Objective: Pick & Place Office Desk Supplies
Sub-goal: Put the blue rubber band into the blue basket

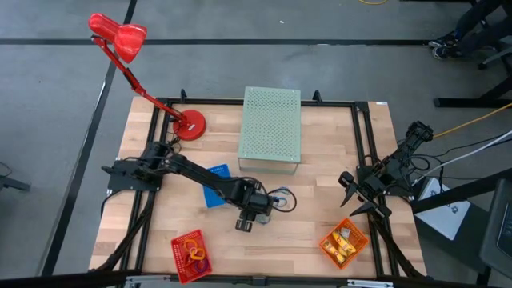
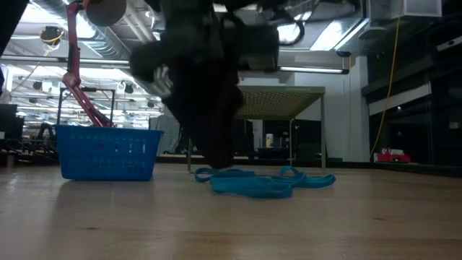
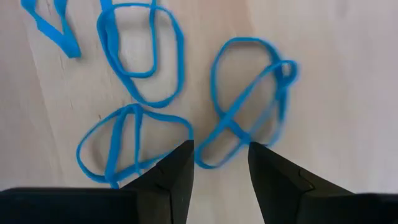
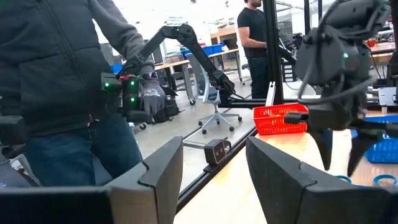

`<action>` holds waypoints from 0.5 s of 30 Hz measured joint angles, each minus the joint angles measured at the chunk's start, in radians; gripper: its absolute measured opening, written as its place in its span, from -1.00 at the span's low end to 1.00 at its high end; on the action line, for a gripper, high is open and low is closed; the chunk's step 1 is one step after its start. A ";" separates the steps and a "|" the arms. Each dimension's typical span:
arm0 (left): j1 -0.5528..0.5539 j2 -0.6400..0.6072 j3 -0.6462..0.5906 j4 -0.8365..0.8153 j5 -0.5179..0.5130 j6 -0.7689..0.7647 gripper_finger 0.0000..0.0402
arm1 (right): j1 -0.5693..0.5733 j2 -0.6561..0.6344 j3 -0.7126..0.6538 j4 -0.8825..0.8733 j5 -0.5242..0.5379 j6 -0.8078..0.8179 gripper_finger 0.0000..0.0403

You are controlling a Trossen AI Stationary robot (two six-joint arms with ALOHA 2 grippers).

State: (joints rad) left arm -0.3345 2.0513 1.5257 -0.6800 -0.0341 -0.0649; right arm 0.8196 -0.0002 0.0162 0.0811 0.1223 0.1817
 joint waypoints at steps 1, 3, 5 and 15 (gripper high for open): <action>0.004 0.009 0.000 -0.002 0.000 0.012 -0.26 | 0.000 0.000 0.000 0.000 0.000 0.000 -0.11; 0.017 0.032 0.000 -0.010 0.001 0.018 -0.26 | 0.000 0.000 0.000 0.000 0.000 0.000 -0.11; 0.029 0.041 0.000 -0.007 0.013 0.020 -0.26 | 0.000 0.000 0.000 0.000 0.000 0.000 -0.11; 0.042 0.046 0.000 -0.006 0.089 0.024 -0.45 | 0.000 0.000 0.000 0.000 0.000 0.000 -0.11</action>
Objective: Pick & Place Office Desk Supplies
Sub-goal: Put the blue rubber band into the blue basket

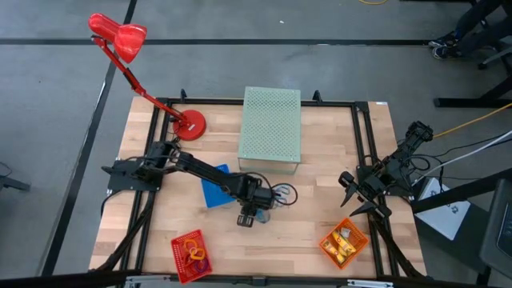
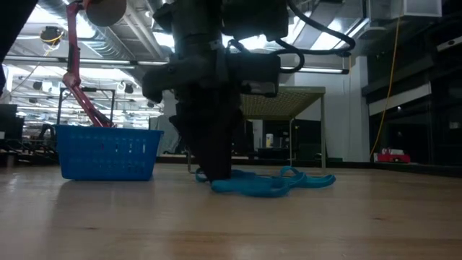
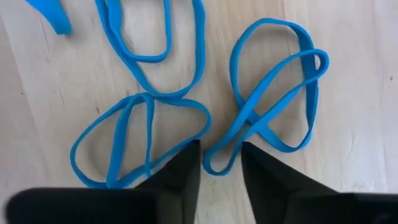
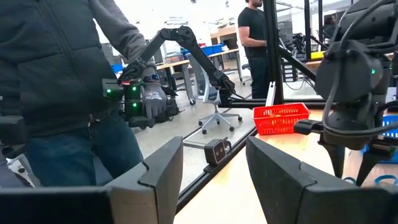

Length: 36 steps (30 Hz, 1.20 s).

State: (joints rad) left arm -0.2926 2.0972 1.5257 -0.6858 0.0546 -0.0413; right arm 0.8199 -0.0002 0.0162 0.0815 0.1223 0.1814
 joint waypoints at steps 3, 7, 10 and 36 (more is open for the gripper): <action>-0.002 0.000 0.000 -0.009 0.013 -0.013 -0.65 | 0.000 0.000 0.000 0.000 0.000 0.000 -0.11; -0.003 0.000 0.000 -0.029 0.019 -0.040 -0.91 | 0.000 0.000 0.000 0.000 0.000 0.000 -0.11; -0.004 -0.003 0.000 -0.045 0.051 -0.084 -0.97 | 0.000 0.000 0.000 0.000 0.000 0.000 -0.11; -0.033 -0.311 -0.026 -0.153 -0.078 -0.451 -0.99 | 0.000 0.000 0.000 0.000 0.000 0.000 -0.11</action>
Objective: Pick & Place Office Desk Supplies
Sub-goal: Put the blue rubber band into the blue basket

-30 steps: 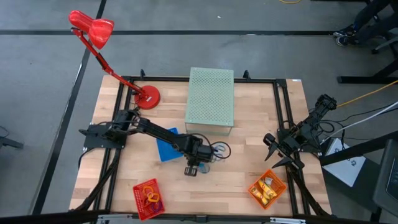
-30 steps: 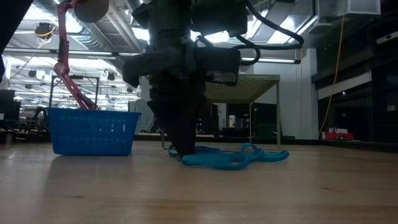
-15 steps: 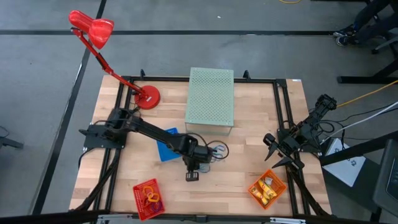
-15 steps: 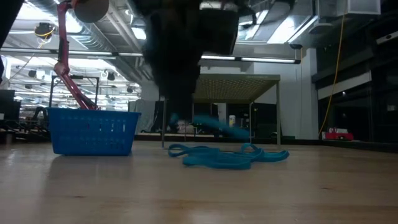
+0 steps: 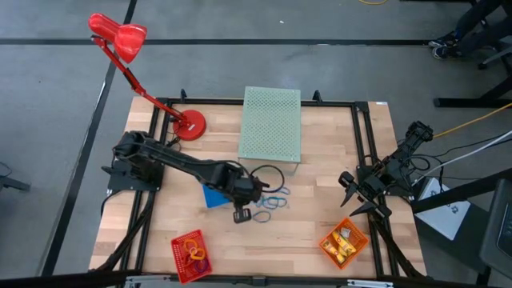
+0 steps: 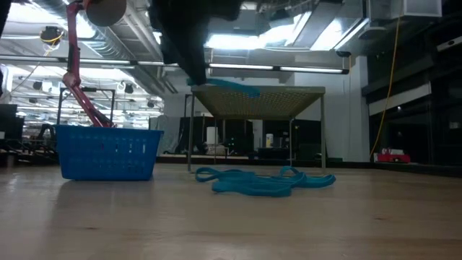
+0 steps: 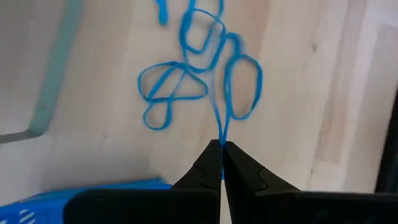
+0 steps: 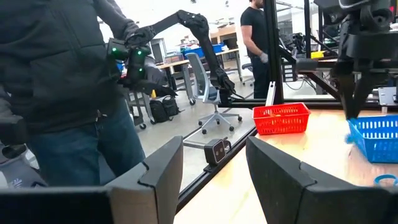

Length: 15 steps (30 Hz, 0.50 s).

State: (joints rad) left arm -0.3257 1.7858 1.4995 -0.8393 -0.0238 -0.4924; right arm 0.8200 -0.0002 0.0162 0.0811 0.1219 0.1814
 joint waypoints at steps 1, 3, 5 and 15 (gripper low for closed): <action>-0.004 -0.020 -0.026 0.025 -0.012 -0.019 -0.99 | 0.000 0.000 0.000 0.000 0.000 0.000 -0.11; -0.012 -0.079 -0.101 0.139 -0.026 -0.070 -0.99 | 0.000 0.000 0.000 0.000 0.000 0.000 -0.11; -0.015 -0.159 -0.208 0.273 -0.030 -0.125 -0.99 | 0.000 0.000 0.000 0.000 0.000 0.000 -0.11; -0.014 -0.640 -0.721 0.579 -0.113 -0.308 -0.99 | 0.000 0.000 0.000 0.000 0.000 0.000 -0.12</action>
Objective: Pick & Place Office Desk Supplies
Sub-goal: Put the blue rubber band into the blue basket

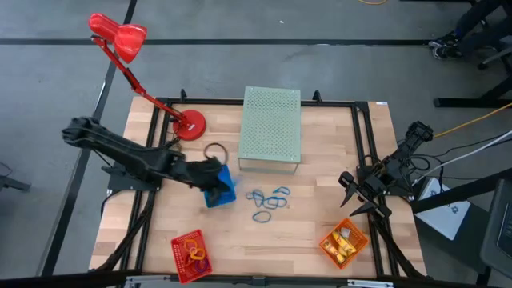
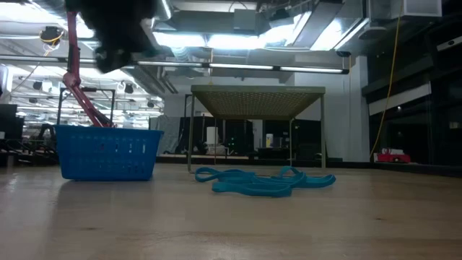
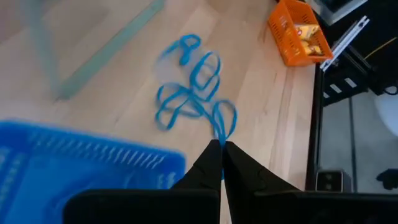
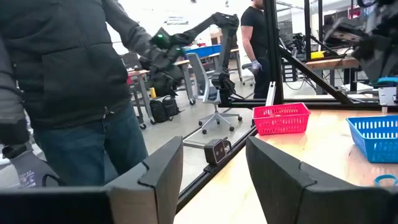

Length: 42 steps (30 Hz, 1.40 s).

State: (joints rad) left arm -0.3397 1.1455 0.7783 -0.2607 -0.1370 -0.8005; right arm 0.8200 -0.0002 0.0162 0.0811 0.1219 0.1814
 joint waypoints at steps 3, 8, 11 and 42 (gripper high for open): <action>0.001 -0.115 -0.106 -0.024 0.006 -0.028 -0.99 | 0.000 0.000 0.000 0.000 0.000 0.000 -0.12; 0.001 -0.202 -0.246 -0.056 0.054 -0.093 -0.99 | 0.000 0.000 0.000 0.000 0.000 0.000 -0.12; 0.001 -0.212 -0.264 -0.048 0.060 -0.086 -0.98 | 0.000 0.000 0.000 0.000 0.000 0.000 -0.12; 0.003 -0.068 -0.087 -0.033 0.026 0.076 -0.13 | 0.000 0.000 0.000 0.000 0.000 0.000 -0.11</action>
State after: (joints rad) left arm -0.3370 1.0780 0.6911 -0.2936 -0.1110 -0.7243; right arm 0.8196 -0.0002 0.0162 0.0811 0.1223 0.1814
